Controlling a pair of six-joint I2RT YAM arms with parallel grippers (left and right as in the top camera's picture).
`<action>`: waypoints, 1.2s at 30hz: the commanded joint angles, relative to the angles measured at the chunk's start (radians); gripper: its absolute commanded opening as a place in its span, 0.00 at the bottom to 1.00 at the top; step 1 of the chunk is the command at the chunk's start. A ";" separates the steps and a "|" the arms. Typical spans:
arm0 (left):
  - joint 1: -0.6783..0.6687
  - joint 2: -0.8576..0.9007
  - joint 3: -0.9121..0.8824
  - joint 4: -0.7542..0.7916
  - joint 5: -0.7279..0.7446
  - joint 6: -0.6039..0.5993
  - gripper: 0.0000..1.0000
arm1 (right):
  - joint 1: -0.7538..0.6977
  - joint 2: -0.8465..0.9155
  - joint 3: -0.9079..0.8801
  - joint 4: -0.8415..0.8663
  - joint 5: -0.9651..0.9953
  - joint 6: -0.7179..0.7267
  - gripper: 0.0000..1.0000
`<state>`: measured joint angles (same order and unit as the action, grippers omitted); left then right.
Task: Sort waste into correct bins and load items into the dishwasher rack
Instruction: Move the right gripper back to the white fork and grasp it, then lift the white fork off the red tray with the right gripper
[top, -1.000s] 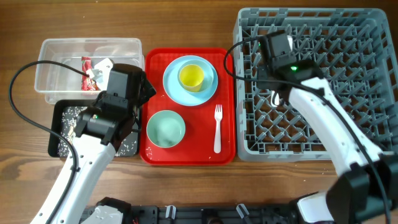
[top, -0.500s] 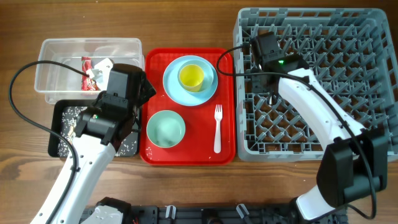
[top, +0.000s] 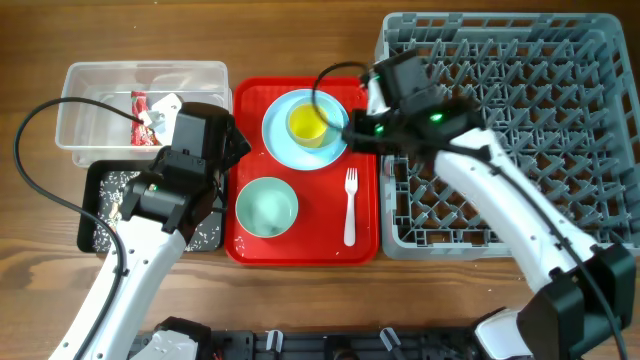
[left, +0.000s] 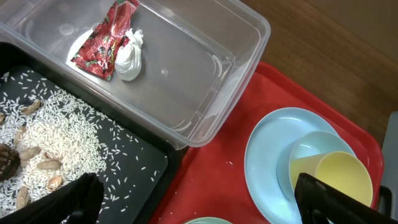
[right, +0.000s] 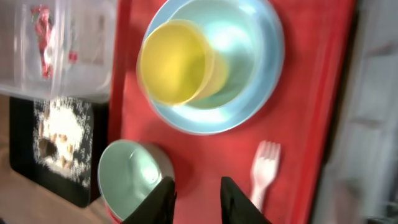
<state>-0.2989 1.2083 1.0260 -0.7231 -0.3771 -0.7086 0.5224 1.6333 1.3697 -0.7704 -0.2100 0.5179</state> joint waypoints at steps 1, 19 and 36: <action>0.006 0.002 0.005 0.000 -0.013 0.013 1.00 | 0.121 -0.006 0.011 -0.001 0.239 0.121 0.10; 0.006 0.002 0.005 0.000 -0.013 0.013 1.00 | 0.253 0.000 -0.343 0.196 0.505 0.323 0.20; 0.006 0.002 0.005 0.000 -0.013 0.013 1.00 | 0.242 0.019 -0.351 0.072 0.373 0.293 0.33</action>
<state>-0.2989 1.2083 1.0260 -0.7235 -0.3767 -0.7086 0.7715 1.6325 1.0229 -0.6857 0.1802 0.8143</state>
